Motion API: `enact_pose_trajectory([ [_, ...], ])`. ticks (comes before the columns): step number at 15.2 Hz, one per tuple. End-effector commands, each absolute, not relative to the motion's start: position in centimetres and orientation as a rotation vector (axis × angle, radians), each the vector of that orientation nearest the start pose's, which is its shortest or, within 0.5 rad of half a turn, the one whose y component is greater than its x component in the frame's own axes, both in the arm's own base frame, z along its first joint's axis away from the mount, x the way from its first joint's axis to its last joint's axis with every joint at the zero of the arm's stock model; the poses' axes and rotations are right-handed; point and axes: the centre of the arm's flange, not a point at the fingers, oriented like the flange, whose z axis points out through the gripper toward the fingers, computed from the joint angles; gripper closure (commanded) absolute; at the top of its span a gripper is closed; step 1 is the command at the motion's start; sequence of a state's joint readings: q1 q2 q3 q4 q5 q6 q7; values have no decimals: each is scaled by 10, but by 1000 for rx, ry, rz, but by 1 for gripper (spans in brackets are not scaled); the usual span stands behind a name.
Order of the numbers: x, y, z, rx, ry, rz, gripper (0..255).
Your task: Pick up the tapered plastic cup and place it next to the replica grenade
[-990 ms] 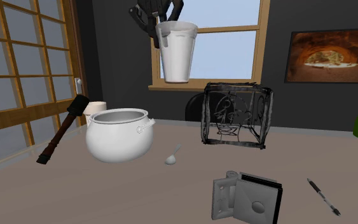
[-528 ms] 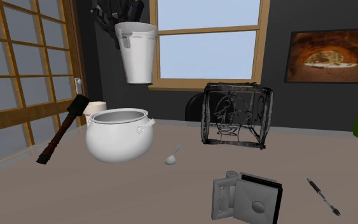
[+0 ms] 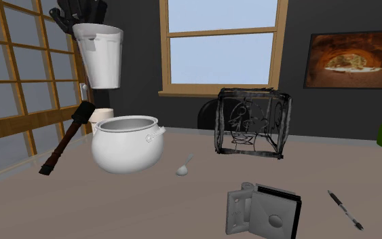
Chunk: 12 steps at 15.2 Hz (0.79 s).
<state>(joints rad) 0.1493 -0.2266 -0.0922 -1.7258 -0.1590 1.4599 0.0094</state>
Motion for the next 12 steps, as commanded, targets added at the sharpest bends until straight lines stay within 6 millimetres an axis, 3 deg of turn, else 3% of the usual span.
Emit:
enact_pose_trajectory([
  [1, 464, 29, 660, -3280, -56, 58, 255],
  [12, 432, 170, 660, -3280, -56, 58, 255],
])
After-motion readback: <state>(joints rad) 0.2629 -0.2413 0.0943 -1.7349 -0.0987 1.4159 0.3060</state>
